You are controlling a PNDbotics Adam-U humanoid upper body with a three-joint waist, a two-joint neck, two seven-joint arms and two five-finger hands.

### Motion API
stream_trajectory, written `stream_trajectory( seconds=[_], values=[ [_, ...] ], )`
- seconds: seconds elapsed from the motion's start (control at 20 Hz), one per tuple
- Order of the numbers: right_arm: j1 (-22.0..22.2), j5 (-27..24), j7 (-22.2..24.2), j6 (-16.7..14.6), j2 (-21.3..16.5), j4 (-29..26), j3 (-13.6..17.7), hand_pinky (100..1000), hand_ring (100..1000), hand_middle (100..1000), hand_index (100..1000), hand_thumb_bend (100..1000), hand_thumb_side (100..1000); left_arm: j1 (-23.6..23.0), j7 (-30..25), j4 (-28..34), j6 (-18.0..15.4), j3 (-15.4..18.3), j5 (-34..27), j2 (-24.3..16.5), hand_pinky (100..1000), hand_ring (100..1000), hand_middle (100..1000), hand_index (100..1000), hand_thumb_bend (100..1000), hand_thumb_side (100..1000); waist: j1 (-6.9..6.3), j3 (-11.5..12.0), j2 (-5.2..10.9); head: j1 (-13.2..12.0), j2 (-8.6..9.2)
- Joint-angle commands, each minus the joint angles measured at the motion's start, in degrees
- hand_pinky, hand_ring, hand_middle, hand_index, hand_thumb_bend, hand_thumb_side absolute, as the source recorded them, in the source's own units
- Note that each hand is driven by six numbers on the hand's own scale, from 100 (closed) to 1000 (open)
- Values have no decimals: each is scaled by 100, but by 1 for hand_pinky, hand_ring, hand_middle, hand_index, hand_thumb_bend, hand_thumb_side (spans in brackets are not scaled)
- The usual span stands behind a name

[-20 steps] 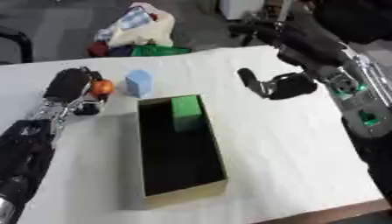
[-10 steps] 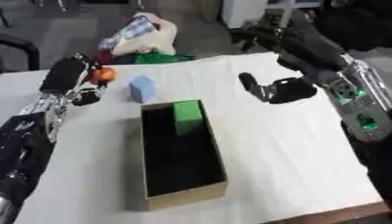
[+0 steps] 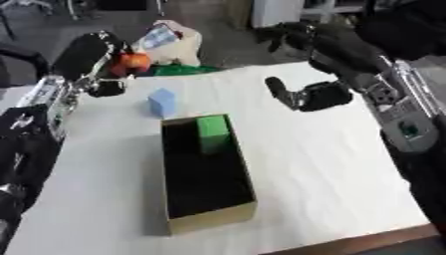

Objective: Pick up objects on the table and place them in the box.

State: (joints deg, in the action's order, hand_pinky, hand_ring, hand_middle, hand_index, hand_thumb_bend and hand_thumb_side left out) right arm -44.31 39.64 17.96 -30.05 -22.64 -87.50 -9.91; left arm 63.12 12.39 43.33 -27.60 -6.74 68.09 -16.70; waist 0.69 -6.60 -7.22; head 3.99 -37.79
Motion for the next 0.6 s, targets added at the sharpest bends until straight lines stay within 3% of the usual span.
stream_trajectory(
  seconds=[0.05,0.6],
  values=[
    [-150,-146,-28,7,4,-154,29,815,714,818,1000,100,565,30,-221,531,-280,-421,-298,15,531,382,283,610,115,167,20,-1,128,37,-34],
    [-275,-449,-60,34,166,-283,9,812,706,806,1000,100,542,-289,-1144,1271,-1242,-1825,-1260,197,550,406,307,616,124,266,42,15,125,60,-46]
  ],
)
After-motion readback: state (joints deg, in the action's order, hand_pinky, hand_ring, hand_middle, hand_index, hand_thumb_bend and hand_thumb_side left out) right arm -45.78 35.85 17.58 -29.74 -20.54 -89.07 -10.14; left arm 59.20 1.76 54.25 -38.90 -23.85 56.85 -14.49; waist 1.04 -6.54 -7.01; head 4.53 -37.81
